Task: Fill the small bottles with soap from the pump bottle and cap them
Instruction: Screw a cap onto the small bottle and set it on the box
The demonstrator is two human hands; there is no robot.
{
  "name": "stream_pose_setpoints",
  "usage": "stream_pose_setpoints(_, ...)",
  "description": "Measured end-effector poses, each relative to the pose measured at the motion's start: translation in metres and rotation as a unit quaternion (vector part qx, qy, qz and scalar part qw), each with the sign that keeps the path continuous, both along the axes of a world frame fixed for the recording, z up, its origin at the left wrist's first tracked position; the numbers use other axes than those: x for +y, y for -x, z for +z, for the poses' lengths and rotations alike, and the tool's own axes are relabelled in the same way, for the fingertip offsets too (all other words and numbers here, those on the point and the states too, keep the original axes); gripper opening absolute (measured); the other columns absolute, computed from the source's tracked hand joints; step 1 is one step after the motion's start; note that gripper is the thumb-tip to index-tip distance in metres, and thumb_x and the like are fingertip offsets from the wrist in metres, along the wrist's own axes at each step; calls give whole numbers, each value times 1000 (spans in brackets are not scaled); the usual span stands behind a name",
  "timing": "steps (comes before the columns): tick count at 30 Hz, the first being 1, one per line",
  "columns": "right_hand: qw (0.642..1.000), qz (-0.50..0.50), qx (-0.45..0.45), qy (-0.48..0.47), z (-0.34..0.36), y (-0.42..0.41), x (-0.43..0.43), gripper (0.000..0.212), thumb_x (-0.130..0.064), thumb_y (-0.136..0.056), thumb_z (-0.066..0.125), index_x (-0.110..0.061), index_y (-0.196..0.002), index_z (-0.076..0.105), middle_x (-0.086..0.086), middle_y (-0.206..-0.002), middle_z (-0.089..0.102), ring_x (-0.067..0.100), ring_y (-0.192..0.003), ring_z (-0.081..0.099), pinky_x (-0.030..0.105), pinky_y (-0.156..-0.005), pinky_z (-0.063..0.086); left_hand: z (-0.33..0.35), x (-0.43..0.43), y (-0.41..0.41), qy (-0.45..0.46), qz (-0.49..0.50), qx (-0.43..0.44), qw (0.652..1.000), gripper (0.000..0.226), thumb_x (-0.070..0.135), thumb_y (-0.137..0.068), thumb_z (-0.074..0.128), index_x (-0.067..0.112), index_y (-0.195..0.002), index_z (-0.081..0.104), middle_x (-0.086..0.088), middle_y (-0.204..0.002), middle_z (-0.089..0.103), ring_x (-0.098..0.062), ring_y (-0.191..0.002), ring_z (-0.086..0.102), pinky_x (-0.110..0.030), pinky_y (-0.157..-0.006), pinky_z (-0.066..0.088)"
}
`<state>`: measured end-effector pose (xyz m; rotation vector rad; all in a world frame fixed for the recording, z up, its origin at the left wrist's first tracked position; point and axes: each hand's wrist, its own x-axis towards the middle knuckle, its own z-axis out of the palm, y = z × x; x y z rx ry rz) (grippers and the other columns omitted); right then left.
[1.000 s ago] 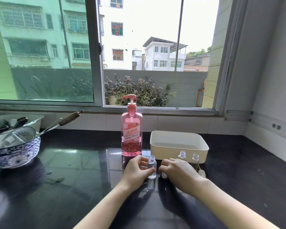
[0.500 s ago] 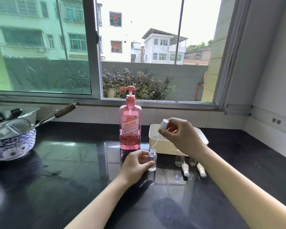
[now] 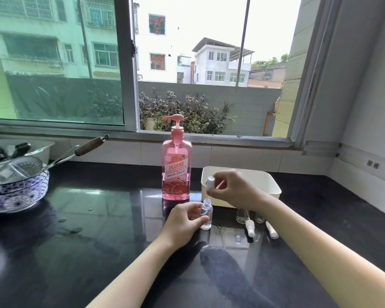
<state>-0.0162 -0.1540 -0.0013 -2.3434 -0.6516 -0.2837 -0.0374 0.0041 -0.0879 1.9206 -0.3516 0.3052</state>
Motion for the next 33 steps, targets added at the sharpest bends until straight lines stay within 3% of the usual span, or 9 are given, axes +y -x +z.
stream_pose_setpoints(4, 999, 16, 49, 5, 4, -5, -2, 14, -16, -80, 70, -19, -69, 61, -6, -64, 56, 8, -58, 48, 18, -55, 39, 0, 0, 0, 6, -5, 1, 1000, 40, 14, -77, 73, 8, -115, 62, 3, -94, 66, 1, -85, 63, -4, -76, 48)
stream_pose_setpoints(10, 992, 35, 102, 62, 12, -4, -3, 19, -18, -81, 61, 0, -75, 63, -4, -61, 45, 7, -53, 36, 17, -49, 31, -3, 0, -2, -3, -26, 0, 1000, 31, 14, -80, 69, 12, -111, 65, 0, -97, 72, -12, -91, 68, -16, -84, 52)
stream_pose_setpoints(16, 983, 44, 128, 121, 17, -10, -1, 25, -16, -77, 66, 6, -89, 63, 2, -68, 49, 12, -61, 40, 23, -52, 33, -4, 0, -4, -7, -47, -2, 999, 27, 16, -83, 65, 16, -110, 67, -1, -99, 73, -12, -93, 69, -24, -87, 54)
stream_pose_setpoints(19, 973, 43, 135, 184, 24, -14, 2, 22, -17, -77, 72, -8, -97, 70, -10, -71, 60, 7, -66, 54, 11, -53, 40, -5, 0, -5, -3, -47, -3, 999, 24, 15, -83, 64, 13, -107, 67, -4, -99, 73, -12, -93, 69, -24, -87, 54)
stream_pose_setpoints(22, 964, 43, 122, 231, 28, -14, 6, 25, -21, -77, 73, -18, -102, 70, -13, -78, 62, 7, -74, 59, 15, -60, 43, -5, -1, -5, -5, -50, -9, 999, 22, 14, -84, 63, 12, -106, 67, -3, -97, 73, -12, -92, 69, -19, -84, 53)
stream_pose_setpoints(24, 960, 44, 107, 256, 32, -13, 8, 25, -22, -78, 73, -17, -102, 71, -9, -81, 63, 6, -69, 57, 15, -58, 44, -6, -1, -6, -5, -49, -7, 999, 24, 14, -84, 63, 13, -108, 67, -3, -97, 73, -13, -93, 69, -19, -84, 52)
stream_pose_setpoints(28, 951, 52, 100, 288, 37, -13, 15, 25, -18, -76, 74, -15, -101, 71, -2, -87, 67, 12, -74, 59, 26, -67, 50, -6, 0, -7, -9, -49, -10, 999, 24, 14, -84, 63, 12, -108, 67, -5, -96, 73, -13, -91, 69, -24, -86, 53)
stream_pose_setpoints(33, 932, 49, 103, 343, 41, -18, 22, 18, -20, -75, 74, -15, -92, 73, 1, -86, 72, 13, -71, 61, 24, -65, 50, -7, 0, -8, -11, -56, -3, 998, 23, 15, -85, 62, 13, -108, 67, -6, -95, 73, -15, -91, 69, -27, -86, 54)
